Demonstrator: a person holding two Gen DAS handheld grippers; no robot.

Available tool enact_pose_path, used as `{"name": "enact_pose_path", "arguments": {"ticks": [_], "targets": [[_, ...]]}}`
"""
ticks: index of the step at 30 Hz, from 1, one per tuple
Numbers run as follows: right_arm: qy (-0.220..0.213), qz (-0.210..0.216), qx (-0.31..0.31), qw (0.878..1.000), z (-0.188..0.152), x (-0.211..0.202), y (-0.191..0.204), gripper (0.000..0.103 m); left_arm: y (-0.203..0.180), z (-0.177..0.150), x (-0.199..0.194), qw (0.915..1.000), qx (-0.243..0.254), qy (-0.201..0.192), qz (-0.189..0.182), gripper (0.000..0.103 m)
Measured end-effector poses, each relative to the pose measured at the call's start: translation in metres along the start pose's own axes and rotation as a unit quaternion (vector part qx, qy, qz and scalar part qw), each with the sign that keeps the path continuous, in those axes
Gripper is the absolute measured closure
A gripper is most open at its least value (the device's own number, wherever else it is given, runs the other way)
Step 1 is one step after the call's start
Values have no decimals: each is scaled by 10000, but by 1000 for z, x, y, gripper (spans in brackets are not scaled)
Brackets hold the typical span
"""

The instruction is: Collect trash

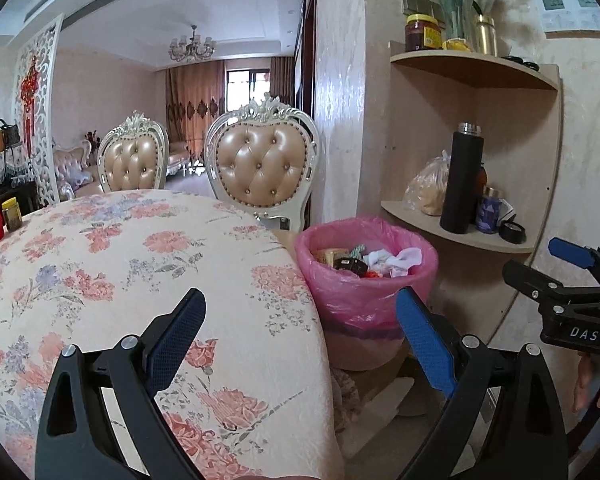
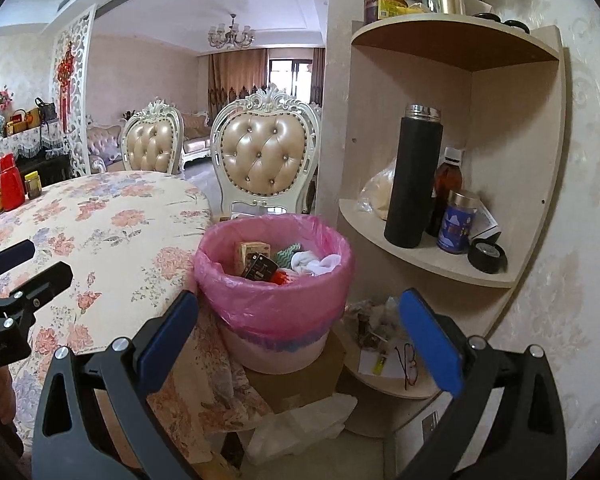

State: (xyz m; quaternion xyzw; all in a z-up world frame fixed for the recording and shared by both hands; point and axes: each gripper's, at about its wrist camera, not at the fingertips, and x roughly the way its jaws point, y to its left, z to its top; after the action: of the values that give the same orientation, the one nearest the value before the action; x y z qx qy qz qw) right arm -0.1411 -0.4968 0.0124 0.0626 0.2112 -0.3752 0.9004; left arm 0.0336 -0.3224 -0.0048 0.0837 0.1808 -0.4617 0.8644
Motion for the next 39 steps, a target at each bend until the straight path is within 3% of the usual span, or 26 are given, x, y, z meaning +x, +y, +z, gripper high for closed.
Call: {"name": "enact_pose_path", "arguments": {"ticks": [39], "targets": [[123,27,33,9999,-5,3,5,5,6,-4,7,9998,-63,123,-159,13]]}}
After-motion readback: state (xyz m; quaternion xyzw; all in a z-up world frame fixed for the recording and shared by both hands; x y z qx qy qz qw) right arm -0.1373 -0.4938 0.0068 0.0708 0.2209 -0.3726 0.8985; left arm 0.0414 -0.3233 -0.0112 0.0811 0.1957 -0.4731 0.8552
